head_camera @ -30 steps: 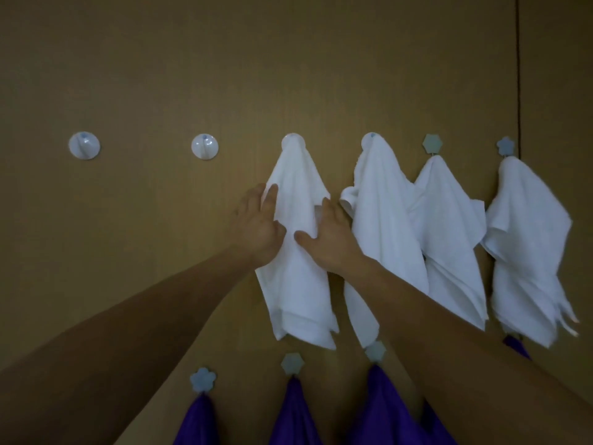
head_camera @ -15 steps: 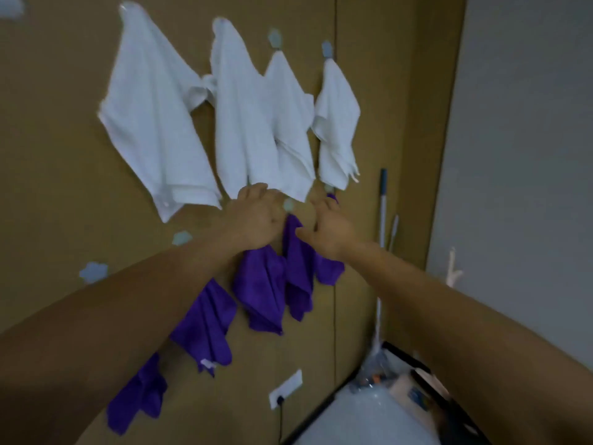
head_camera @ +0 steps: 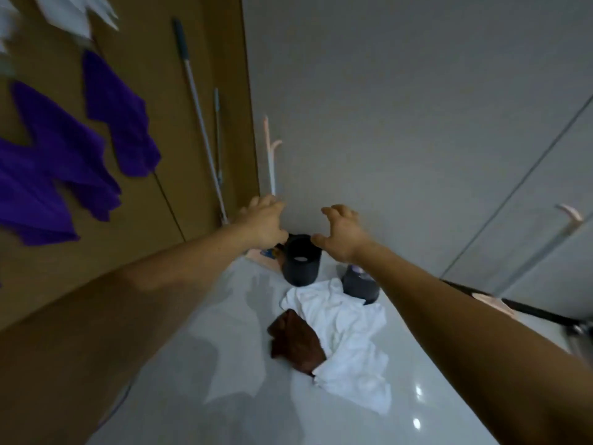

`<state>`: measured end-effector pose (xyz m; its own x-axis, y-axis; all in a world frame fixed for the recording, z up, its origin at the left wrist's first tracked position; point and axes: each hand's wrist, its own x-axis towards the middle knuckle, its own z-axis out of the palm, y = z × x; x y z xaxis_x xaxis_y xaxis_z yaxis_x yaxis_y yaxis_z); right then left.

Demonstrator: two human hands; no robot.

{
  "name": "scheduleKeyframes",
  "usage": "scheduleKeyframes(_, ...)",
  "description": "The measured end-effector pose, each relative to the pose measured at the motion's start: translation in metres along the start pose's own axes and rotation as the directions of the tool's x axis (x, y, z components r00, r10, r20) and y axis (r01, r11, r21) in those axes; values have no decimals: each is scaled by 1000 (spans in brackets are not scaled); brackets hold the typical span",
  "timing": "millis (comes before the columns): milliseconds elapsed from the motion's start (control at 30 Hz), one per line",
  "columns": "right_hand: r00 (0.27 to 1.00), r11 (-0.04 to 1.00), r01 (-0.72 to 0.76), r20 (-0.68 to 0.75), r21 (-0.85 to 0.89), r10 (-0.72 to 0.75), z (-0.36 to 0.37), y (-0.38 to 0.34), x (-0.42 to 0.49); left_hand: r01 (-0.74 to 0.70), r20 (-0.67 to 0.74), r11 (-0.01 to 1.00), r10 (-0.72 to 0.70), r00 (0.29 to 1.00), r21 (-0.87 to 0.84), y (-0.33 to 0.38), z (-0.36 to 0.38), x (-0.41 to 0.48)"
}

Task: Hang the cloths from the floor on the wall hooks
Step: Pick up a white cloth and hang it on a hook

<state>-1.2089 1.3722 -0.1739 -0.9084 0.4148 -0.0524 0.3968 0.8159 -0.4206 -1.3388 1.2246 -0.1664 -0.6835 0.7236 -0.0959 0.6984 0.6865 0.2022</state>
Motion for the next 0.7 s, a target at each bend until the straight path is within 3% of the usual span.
scheduleKeyframes(167,988,990,-137,72,-13,138,18,107,-21,-80,149,995,88,985,-59,81,84,26)
scheduleKeyframes(367,944,962,-273,196,12,265,71,186,-17,-92,301,994,108,947,-67,111,173,73)
scheduleKeyframes(467,902,934,-358,264,10,343,110,231,-10,-117,363,987,149,920,-108,117,233,100)
scheduleKeyframes(700,778,869,-494,444,-2,444,244,350,9,-14,572,978,135,809,-210,125,416,138)
